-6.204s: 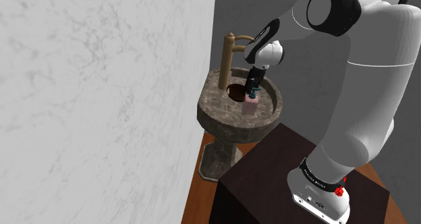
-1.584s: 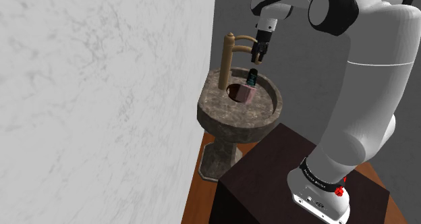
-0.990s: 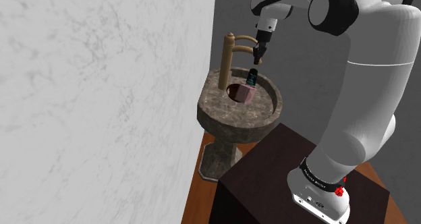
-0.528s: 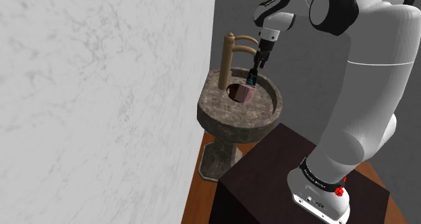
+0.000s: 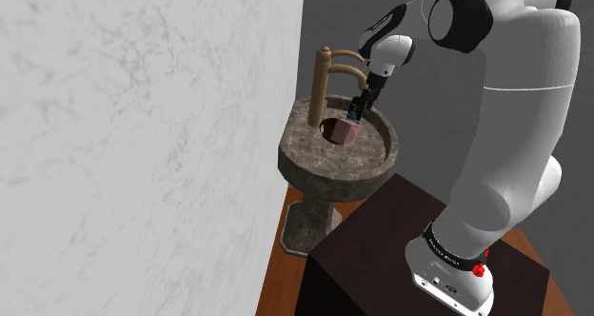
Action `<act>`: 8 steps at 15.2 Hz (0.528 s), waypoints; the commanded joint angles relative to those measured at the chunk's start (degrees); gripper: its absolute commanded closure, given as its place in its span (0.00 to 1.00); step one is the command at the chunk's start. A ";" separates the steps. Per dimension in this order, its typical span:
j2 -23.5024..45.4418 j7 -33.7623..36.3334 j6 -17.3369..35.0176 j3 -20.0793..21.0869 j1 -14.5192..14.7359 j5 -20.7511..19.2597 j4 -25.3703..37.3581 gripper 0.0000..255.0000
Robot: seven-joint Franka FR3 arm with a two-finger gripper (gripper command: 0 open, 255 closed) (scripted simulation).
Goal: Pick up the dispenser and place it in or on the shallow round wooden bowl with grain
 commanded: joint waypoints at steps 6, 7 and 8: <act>1.37 -0.63 2.45 0.66 0.04 1.13 -1.17 0.00; 1.37 -0.63 2.45 0.66 0.04 1.13 -1.17 0.00; 1.37 -0.63 2.45 0.66 0.04 1.13 -1.17 0.00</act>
